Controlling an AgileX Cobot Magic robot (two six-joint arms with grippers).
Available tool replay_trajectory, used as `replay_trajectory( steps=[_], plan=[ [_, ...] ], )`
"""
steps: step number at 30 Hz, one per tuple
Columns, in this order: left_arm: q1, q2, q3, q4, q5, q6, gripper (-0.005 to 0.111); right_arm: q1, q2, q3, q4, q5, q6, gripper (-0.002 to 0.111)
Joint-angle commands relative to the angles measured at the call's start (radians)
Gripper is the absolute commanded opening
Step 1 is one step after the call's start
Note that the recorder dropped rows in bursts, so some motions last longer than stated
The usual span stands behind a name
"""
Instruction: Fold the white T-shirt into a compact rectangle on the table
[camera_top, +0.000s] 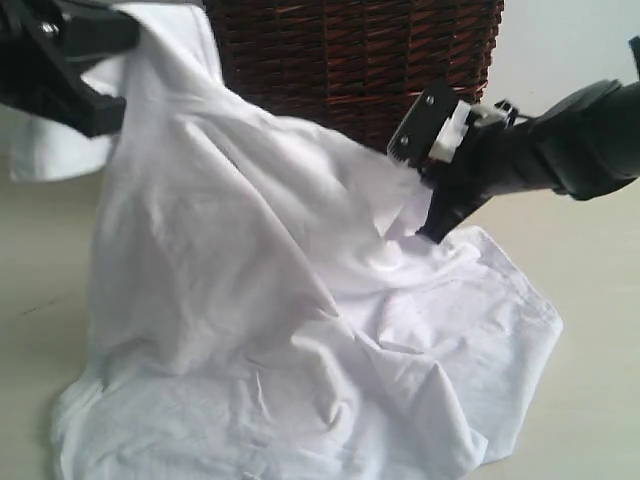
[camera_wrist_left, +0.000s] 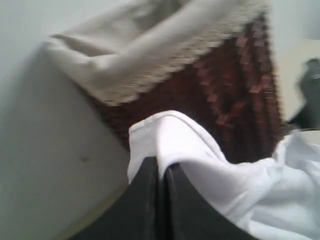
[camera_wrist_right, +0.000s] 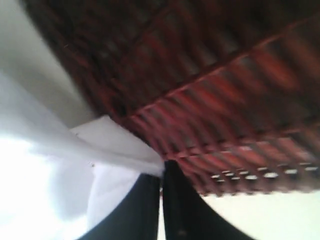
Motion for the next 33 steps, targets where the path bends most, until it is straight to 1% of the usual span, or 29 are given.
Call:
replay_trajectory(
  steps=[1, 2, 4, 6, 8, 12, 15, 17, 19, 22, 25, 28, 30, 31, 33],
  plan=[
    [0.000, 0.026, -0.147, -0.017, 0.252, 0.009, 0.000, -0.002, -0.169, -0.011, 0.009, -0.087, 0.013, 0.000],
    [0.000, 0.037, -0.194, -0.017, 0.258, 0.026, 0.000, -0.002, -0.199, -0.015, 0.009, -0.091, 0.013, 0.000],
    [0.000, 0.071, -0.284, -0.017, 0.262, 0.114, 0.000, -0.002, -0.272, -0.030, 0.009, -0.091, 0.011, 0.000],
    [0.000, 0.101, -0.360, -0.017, 0.279, 0.216, 0.000, -0.002, -0.335, -0.048, 0.009, -0.091, 0.011, 0.000],
    [0.000, 0.124, -0.419, -0.017, 0.295, 0.282, 0.000, -0.002, -0.398, -0.079, 0.009, -0.091, 0.009, 0.000],
    [0.000, 0.154, -0.571, -0.017, 0.304, 0.496, 0.000, -0.002, -0.496, -0.152, 0.006, -0.117, -0.005, 0.000],
    [0.000, 0.143, -0.668, -0.017, 0.269, 0.523, 0.000, -0.002, -0.548, -0.197, 0.006, -0.117, -0.017, 0.000],
    [0.000, 0.124, -0.700, -0.017, 0.223, 0.518, 0.000, -0.002, -0.580, -0.209, 0.006, -0.113, -0.028, 0.000],
    [0.000, 0.085, -0.706, -0.065, 0.178, 0.518, 0.000, -0.002, -0.615, -0.212, 0.006, -0.102, -0.042, 0.000],
    [0.000, 0.027, -0.670, -0.150, 0.137, 0.520, 0.000, -0.002, -0.666, -0.207, 0.027, -0.057, -0.042, 0.000],
    [0.000, -0.049, -0.577, -0.198, 0.099, 0.520, 0.000, -0.002, -0.723, -0.166, 0.029, 0.034, -0.042, 0.000],
    [0.000, -0.137, -0.429, -0.231, 0.085, 0.520, 0.000, -0.002, -0.766, -0.101, 0.020, 0.111, -0.040, 0.000],
    [0.000, -0.208, -0.295, -0.244, 0.080, 0.508, 0.000, -0.002, -0.794, -0.045, -0.003, 0.180, -0.027, 0.000],
    [0.000, -0.243, -0.237, -0.254, 0.077, 0.495, 0.000, -0.002, -0.806, -0.013, -0.038, 0.216, 0.009, 0.000],
    [0.000, -0.312, -0.091, -0.264, 0.047, 0.490, 0.000, -0.002, -0.827, 0.046, -0.166, 0.303, 0.136, 0.000]
  ],
)
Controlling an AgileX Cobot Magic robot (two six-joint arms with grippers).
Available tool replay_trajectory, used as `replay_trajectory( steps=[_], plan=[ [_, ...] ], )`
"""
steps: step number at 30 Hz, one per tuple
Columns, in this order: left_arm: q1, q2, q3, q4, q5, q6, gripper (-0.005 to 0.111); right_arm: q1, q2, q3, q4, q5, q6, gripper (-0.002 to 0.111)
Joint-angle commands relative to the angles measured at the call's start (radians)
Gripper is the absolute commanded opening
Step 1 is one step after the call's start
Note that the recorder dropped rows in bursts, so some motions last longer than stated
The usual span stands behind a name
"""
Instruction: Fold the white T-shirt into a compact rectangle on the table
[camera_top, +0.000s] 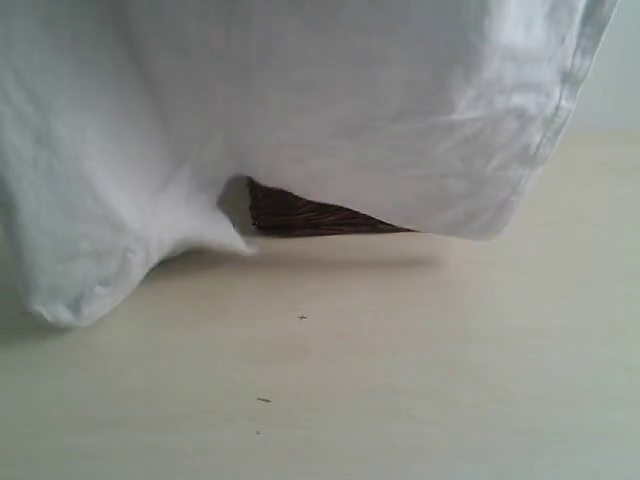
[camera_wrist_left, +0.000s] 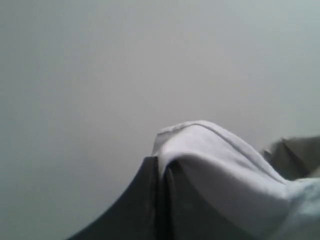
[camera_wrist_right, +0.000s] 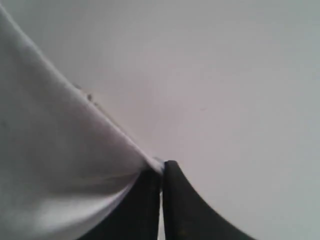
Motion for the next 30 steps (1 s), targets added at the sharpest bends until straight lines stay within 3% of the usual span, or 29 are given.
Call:
replay_trajectory(
  steps=[1, 5, 8, 10, 12, 16, 18, 20, 23, 28, 30],
  plan=[
    [0.000, -0.147, 0.302, -0.039, -0.069, -0.028, 0.000, -0.002, -0.049, 0.114, -0.251, 0.202, 0.229, 0.000],
    [0.000, -0.271, 0.529, -0.015, -0.259, -0.139, 0.000, -0.002, -0.088, 0.149, -0.604, 0.420, 0.580, 0.000],
    [0.000, -0.363, 0.631, 0.111, -0.366, -0.346, 0.000, -0.002, -0.137, 0.149, -0.668, 0.559, 0.693, 0.000],
    [0.000, -0.415, 0.658, 0.207, -0.462, -0.566, 0.000, -0.002, -0.181, 0.149, -0.668, 0.626, 0.707, 0.000],
    [0.000, -0.450, 0.674, 0.207, -0.543, -0.695, 0.000, -0.002, -0.233, 0.149, -0.689, 0.717, 0.746, 0.000],
    [0.000, -0.470, 0.677, 0.207, -0.780, -0.835, 0.000, -0.002, -0.315, 0.149, -0.842, 0.932, 0.936, 0.000],
    [0.000, -0.465, 0.683, 0.207, -0.854, -0.852, 0.000, -0.002, -0.333, 0.149, -0.914, 1.057, 1.039, 0.000],
    [0.000, -0.462, 0.692, 0.207, -0.885, -0.906, 0.001, -0.002, -0.342, 0.149, -0.936, 1.060, 1.108, 0.000],
    [0.000, -0.458, 0.702, 0.207, -0.905, -0.908, 0.020, -0.002, -0.348, 0.149, -0.899, 1.060, 1.139, 0.000],
    [0.000, -0.459, 0.706, 0.207, -0.994, -0.967, 0.085, -0.002, -0.352, 0.149, -0.819, 1.060, 1.143, 0.011],
    [0.000, -0.459, 0.706, 0.207, -1.051, -0.962, 0.094, -0.002, -0.363, 0.149, -0.819, 1.060, 1.145, 0.014]
  ],
)
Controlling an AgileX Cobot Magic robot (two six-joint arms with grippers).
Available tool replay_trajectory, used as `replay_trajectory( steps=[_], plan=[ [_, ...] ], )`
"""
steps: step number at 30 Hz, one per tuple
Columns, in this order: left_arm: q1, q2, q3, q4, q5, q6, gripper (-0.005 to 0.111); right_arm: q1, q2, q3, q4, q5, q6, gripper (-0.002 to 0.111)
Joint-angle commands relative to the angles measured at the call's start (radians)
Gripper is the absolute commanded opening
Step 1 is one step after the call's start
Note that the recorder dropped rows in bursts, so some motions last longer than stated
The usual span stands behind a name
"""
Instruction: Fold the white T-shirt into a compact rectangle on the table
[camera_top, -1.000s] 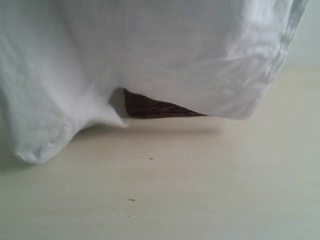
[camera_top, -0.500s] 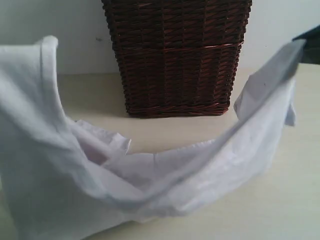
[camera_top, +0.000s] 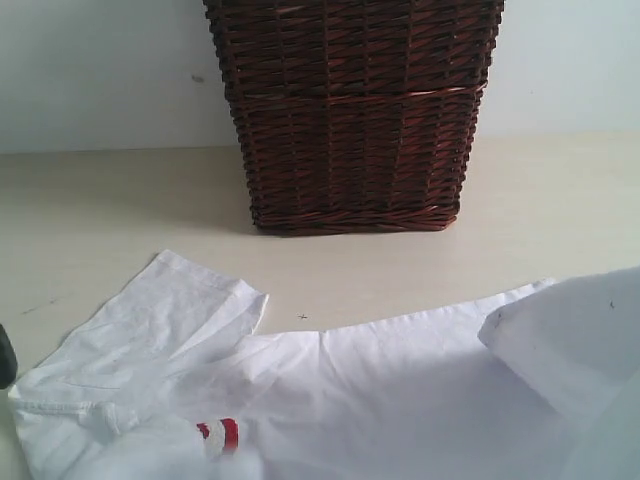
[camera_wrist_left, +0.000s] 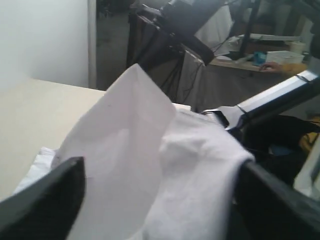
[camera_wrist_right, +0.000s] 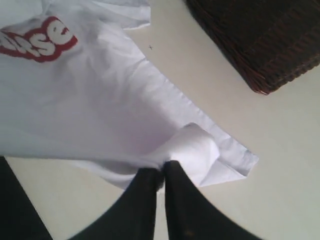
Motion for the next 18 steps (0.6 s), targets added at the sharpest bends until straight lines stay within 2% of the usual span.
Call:
replay_trajectory(
  steps=[1, 4, 6, 7, 8, 9, 10, 11, 13, 16, 18],
  plan=[
    [0.000, -0.001, 0.002, -0.014, -0.106, -0.024, 0.094, -0.002, -0.022, -0.001, 0.026, -0.003, 0.013, 0.014],
    [0.000, -0.003, 0.000, -0.014, -0.070, -0.003, 0.094, -0.002, -0.059, -0.001, 0.008, -0.003, 0.013, 0.014],
    [0.000, -0.003, -0.014, -0.014, 0.050, 0.006, 0.094, -0.002, -0.077, -0.001, -0.042, -0.003, 0.013, 0.014],
    [0.000, -0.003, -0.024, -0.014, 0.210, 0.001, 0.094, -0.002, -0.079, -0.001, -0.070, -0.003, 0.025, 0.014],
    [0.000, -0.003, -0.024, -0.014, 0.295, -0.014, 0.094, -0.002, -0.079, -0.001, -0.079, -0.003, 0.056, 0.014],
    [0.000, 0.018, -0.019, -0.014, 0.470, -0.084, 0.091, -0.002, -0.075, -0.001, -0.081, -0.074, 0.135, 0.014],
    [0.000, 0.035, -0.015, -0.014, 0.514, -0.154, 0.087, -0.002, -0.068, -0.001, -0.081, -0.132, 0.188, 0.013],
    [0.000, 0.104, -0.010, -0.014, 0.537, -0.209, 0.076, -0.002, -0.040, -0.001, -0.077, -0.203, 0.274, 0.013],
    [0.000, 0.262, -0.006, -0.014, 0.521, -0.214, 0.059, -0.002, 0.051, 0.001, -0.049, -0.207, 0.327, 0.012],
    [0.000, 0.559, -0.009, -0.014, 0.522, -0.159, 0.021, -0.002, 0.268, 0.003, -0.009, -0.203, 0.346, 0.000],
    [0.000, 0.721, -0.009, -0.014, 0.536, -0.110, 0.000, -0.002, 0.419, 0.003, -0.021, -0.222, 0.346, 0.000]
  ],
)
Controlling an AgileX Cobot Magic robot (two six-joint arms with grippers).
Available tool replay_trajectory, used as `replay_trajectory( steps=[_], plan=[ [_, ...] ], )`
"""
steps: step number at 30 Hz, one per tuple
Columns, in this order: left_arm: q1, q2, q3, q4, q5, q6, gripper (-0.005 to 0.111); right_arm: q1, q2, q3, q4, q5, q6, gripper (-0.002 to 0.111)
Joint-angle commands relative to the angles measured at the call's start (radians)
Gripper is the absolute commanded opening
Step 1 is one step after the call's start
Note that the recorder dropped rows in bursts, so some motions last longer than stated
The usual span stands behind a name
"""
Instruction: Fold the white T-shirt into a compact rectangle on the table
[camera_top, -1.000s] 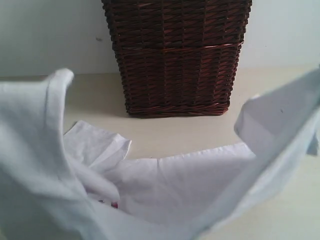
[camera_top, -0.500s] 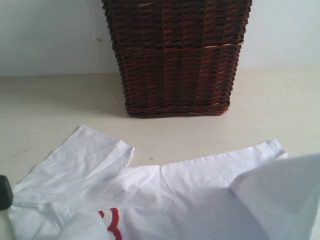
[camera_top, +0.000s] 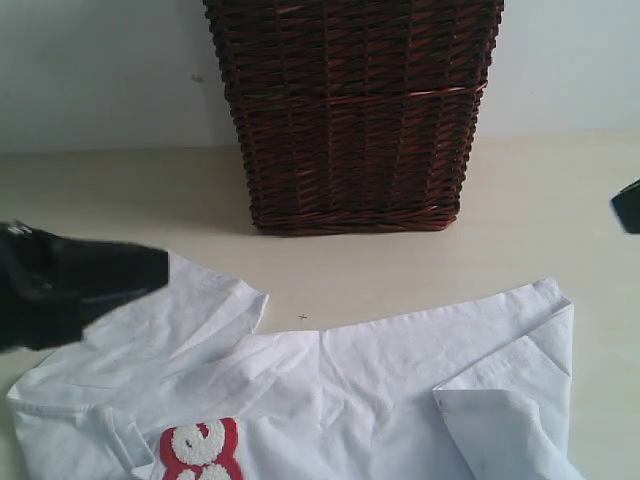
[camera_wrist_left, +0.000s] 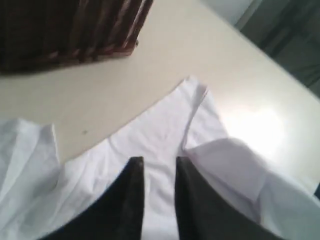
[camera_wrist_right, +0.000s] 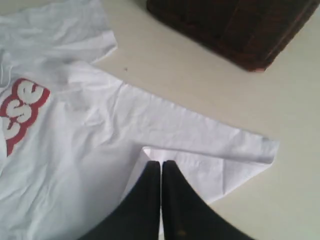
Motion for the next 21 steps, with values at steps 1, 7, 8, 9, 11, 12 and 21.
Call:
replay_trajectory(
  steps=[1, 7, 8, 9, 11, 12, 21],
  plan=[
    [0.000, 0.273, 0.007, -0.006, 0.074, 0.070, 0.000, -0.002, 0.247, 0.003, -0.017, -0.061, 0.028, 0.000],
    [0.002, 0.499, -0.011, -0.006, 0.312, 0.058, 0.000, -0.002, 0.539, 0.003, -0.174, -0.247, 0.225, 0.000],
    [0.002, 0.531, -0.021, -0.006, 0.319, 0.058, 0.000, -0.002, 0.582, 0.003, -0.187, -0.254, 0.234, 0.000],
    [0.002, 0.557, -0.038, -0.006, 0.321, 0.062, 0.000, -0.002, 0.615, 0.003, -0.200, -0.262, 0.245, 0.000],
    [0.002, 0.617, -0.079, -0.006, 0.323, 0.076, 0.000, -0.002, 0.694, 0.003, -0.230, -0.284, 0.270, 0.000],
    [0.002, 0.639, -0.097, -0.006, 0.323, 0.076, 0.000, -0.002, 0.722, 0.003, -0.245, -0.299, 0.283, 0.000],
    [0.101, 0.864, -0.228, -0.006, 0.304, 0.129, 0.000, -0.002, 0.905, 0.002, -0.309, -0.417, 0.303, 0.000]
  ],
)
